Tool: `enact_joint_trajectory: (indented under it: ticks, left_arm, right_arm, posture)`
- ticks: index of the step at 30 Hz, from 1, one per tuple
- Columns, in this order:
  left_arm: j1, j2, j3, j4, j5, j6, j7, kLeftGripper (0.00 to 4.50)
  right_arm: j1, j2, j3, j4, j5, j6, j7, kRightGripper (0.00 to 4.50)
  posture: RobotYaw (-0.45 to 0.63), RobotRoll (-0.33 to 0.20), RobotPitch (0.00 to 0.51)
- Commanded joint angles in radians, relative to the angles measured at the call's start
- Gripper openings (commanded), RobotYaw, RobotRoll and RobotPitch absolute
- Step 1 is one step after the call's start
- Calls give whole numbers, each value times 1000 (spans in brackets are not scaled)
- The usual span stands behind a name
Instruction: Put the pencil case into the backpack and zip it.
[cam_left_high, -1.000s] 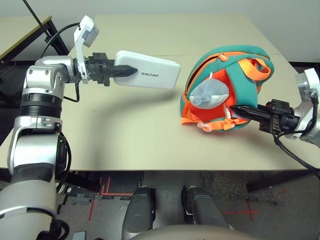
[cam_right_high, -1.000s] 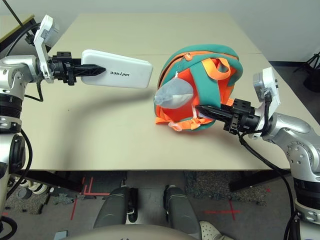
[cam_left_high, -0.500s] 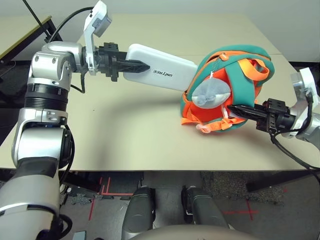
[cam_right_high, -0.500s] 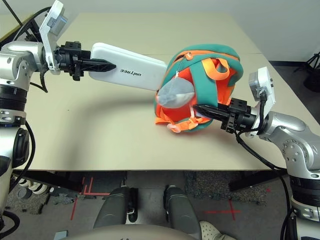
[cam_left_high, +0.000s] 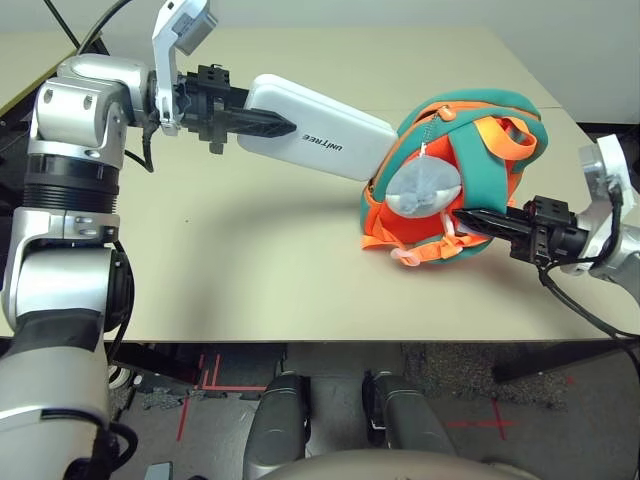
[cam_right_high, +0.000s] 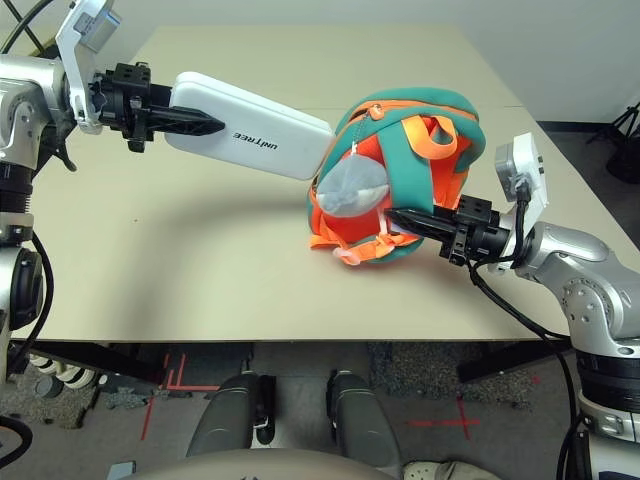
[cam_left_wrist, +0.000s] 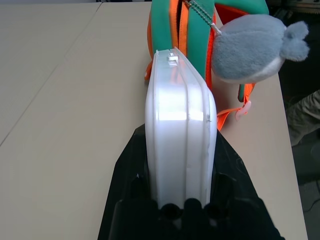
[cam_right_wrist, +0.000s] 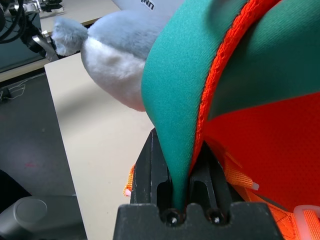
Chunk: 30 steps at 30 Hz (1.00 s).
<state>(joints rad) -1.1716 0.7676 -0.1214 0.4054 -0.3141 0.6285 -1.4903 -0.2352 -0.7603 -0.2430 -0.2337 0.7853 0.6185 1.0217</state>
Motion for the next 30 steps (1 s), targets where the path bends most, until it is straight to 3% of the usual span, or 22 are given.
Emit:
enact_joint_trajectory:
  ticks: [1,11,30]
  left_arm:
    - [-33,6,10,-27,1,-9,11,1256]
    - [-18,-104,10,-3,-18,-25,46,1256]
    - [142,-431,-47,110,77,-231,274,1256]
  right_arm:
    - [-14,7,28,-4,-5,-7,18,36]
    - [-20,18,33,-2,-19,-13,18,36]
    - [-4,24,37,-11,-29,-17,11,36]
  posture:
    - [98,0,88]
    - [86,0,78]
    - [70,0,84]
